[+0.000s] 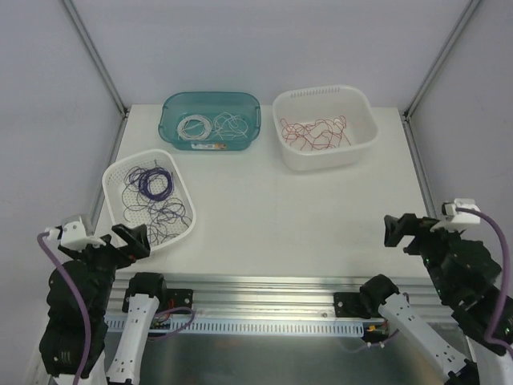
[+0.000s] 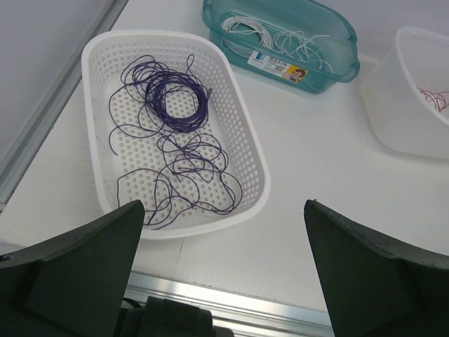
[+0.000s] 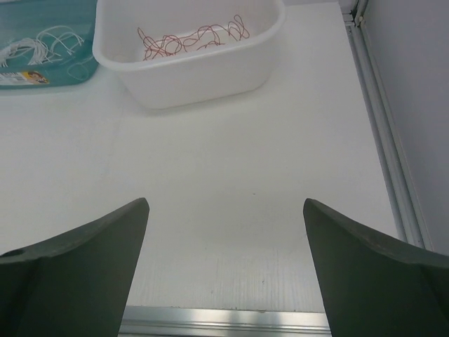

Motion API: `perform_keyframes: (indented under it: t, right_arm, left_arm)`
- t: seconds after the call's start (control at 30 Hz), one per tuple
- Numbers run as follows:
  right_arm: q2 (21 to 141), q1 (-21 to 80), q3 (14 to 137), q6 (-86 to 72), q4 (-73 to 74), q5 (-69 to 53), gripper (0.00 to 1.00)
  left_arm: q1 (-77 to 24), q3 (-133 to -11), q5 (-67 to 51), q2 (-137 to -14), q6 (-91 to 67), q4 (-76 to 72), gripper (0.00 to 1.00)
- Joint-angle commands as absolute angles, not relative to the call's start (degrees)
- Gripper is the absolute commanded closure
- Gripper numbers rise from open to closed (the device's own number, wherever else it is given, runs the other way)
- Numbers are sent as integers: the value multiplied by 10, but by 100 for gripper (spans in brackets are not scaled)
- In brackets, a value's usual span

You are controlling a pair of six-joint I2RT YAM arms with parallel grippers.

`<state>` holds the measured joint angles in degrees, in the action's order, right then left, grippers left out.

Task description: Untangle the cables

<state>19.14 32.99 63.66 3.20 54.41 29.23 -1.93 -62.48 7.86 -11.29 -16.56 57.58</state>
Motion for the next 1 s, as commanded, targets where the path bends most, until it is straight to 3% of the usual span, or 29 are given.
perform_keyframes:
  t: [0.0,0.2,0.5,0.97]
  right_arm:
    - [134,332,664,33,607,308,3]
    - [47,333,684,57,671,290,3]
    - [-31,334,679,58,716,295,3]
    - [-60,342,677,46,717,300,3]
  left_arm:
    - [-22,-655,90,-91,-177,655,1]
    - [-22,-685,112,-31,-196,736,1]
    - [-22,-603,106,90,-252,766,1]
    - [-22,-573,113,94,-260,786,1]
